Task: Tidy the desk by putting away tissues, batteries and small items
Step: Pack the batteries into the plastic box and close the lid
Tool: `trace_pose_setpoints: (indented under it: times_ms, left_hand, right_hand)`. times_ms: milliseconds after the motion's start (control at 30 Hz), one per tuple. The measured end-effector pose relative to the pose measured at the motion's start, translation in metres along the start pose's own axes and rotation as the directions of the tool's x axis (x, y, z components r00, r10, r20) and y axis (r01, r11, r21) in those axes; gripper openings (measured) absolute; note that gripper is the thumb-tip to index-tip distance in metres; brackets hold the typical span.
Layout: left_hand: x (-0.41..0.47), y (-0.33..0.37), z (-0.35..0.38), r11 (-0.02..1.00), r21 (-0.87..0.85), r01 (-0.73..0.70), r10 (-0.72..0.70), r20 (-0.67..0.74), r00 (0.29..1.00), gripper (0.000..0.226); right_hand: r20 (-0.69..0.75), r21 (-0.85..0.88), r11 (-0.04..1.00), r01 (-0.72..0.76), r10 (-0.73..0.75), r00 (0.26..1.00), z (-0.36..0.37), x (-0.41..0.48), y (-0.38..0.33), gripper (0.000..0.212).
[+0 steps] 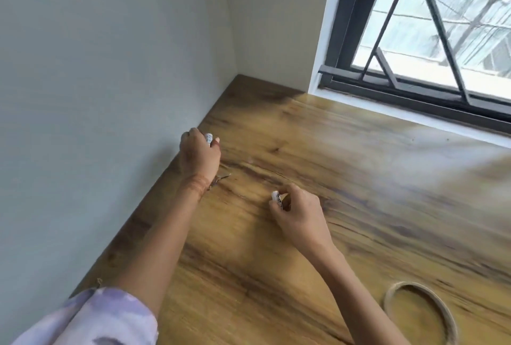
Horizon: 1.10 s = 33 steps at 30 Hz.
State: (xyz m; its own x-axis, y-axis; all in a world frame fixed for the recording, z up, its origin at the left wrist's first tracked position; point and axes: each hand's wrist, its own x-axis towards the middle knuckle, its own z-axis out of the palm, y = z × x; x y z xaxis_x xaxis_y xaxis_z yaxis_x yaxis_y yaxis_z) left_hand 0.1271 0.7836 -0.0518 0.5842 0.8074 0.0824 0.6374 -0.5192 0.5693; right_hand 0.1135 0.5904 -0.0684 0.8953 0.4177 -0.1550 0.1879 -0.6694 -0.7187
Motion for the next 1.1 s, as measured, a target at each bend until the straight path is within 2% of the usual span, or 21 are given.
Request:
trace_pose_setpoints:
  times_ms: [133, 300, 367, 433, 500, 567, 633, 733, 833, 1000, 1100]
  left_hand:
    - [0.020, -0.001, 0.010, 0.986, 0.165, 0.001, -0.007, 0.036, 0.999, 0.037]
    - [0.025, 0.003, 0.009, 0.963, 0.261, -0.062, 0.047, 0.065, 0.997, 0.023]
    - [0.018, 0.007, 0.004, 0.966, 0.244, -0.087, 0.068, 0.085, 0.994, 0.023]
    - [0.000, 0.014, -0.004, 0.991, 0.100, -0.091, 0.077, 0.139, 0.987, 0.021]
    - [-0.029, 0.021, -0.013, 0.987, -0.155, -0.052, 0.091, 0.256, 0.962, 0.016]
    - [-0.068, 0.029, -0.021, 0.930, -0.364, 0.042, 0.103, 0.370, 0.923, 0.008]
    - [-0.106, 0.032, -0.025, 0.865, -0.483, 0.131, 0.111, 0.442, 0.890, 0.004]
    - [-0.155, 0.037, -0.028, 0.740, -0.603, 0.297, 0.090, 0.526, 0.846, 0.018]
    - [-0.195, 0.041, -0.030, 0.680, -0.650, 0.339, 0.076, 0.522, 0.849, 0.019]
    - [-0.264, 0.056, -0.029, 0.644, -0.695, 0.321, 0.052, 0.458, 0.887, 0.018]
    - [-0.309, 0.072, -0.021, 0.634, -0.708, 0.312, 0.099, 0.474, 0.875, 0.014]
  right_hand:
    - [-0.001, 0.156, 0.986, -0.058, 0.059, 0.998, -0.005, 0.002, 0.002, 0.013]
    - [-0.021, 0.323, 0.940, -0.109, 0.123, 0.992, -0.009, 0.000, 0.004, 0.012]
    - [-0.016, 0.405, 0.905, -0.130, 0.150, 0.989, -0.013, -0.003, 0.004, 0.011]
    - [-0.027, 0.480, 0.866, -0.141, 0.175, 0.984, -0.015, -0.006, 0.005, 0.010]
    - [-0.015, 0.563, 0.809, -0.169, 0.214, 0.977, -0.018, -0.009, 0.006, 0.013]
    - [0.027, 0.681, 0.700, -0.214, 0.268, 0.963, -0.024, -0.016, 0.008, 0.015]
    - [0.097, 0.783, 0.571, -0.245, 0.277, 0.956, -0.032, -0.026, 0.010, 0.017]
    - [0.145, 0.851, 0.470, -0.233, 0.215, 0.966, -0.048, -0.051, 0.015, 0.018]
    - [0.160, 0.865, 0.451, -0.219, 0.166, 0.973, -0.063, -0.080, 0.024, 0.018]
    - [0.187, 0.837, 0.507, -0.205, 0.087, 0.979, -0.093, -0.140, 0.055, 0.017]
    - [0.129, 0.829, 0.534, -0.166, 0.107, 0.986, -0.120, -0.177, 0.079, 0.015]
